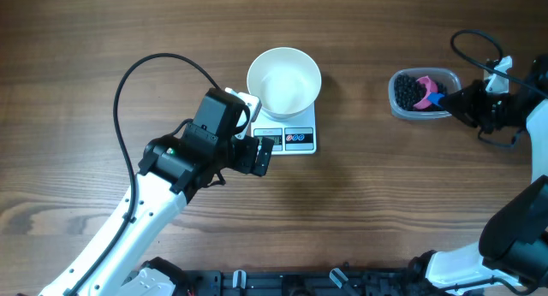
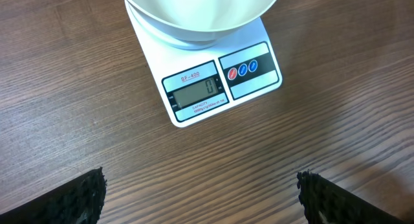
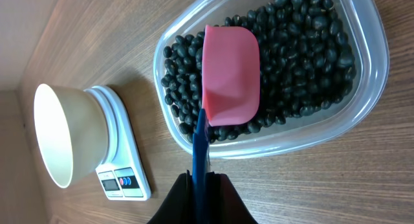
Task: Scoop item into bowl and weigh 150g on scale
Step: 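Dip the pink scoop into the black beans with the right gripper, then tilt and lift the filled scoop out of the tub with the right gripper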
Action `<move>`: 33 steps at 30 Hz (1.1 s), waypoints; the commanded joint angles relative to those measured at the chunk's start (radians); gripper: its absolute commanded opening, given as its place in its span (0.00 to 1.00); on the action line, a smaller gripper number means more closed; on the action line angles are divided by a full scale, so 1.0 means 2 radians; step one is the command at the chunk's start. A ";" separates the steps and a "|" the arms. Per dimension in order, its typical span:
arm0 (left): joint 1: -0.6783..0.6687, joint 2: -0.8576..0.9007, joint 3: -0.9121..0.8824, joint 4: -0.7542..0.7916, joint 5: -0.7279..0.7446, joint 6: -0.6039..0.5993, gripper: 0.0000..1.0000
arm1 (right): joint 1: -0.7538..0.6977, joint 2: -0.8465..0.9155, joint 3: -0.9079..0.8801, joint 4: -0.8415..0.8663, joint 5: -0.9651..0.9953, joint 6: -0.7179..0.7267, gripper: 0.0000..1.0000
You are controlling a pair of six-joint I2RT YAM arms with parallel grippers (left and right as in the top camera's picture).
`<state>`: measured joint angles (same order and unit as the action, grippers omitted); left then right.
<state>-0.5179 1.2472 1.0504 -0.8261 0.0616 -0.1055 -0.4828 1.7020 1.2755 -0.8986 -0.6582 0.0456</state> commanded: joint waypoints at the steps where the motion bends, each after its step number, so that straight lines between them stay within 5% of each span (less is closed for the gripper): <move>1: 0.002 -0.004 0.010 0.000 0.004 0.012 1.00 | 0.000 0.009 -0.004 0.005 -0.020 0.007 0.04; 33: 0.002 -0.004 0.010 0.000 0.004 0.012 1.00 | 0.000 0.009 -0.004 0.008 -0.032 0.030 0.04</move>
<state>-0.5179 1.2472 1.0504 -0.8261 0.0616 -0.1055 -0.4828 1.7020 1.2709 -0.8783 -0.6773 0.1047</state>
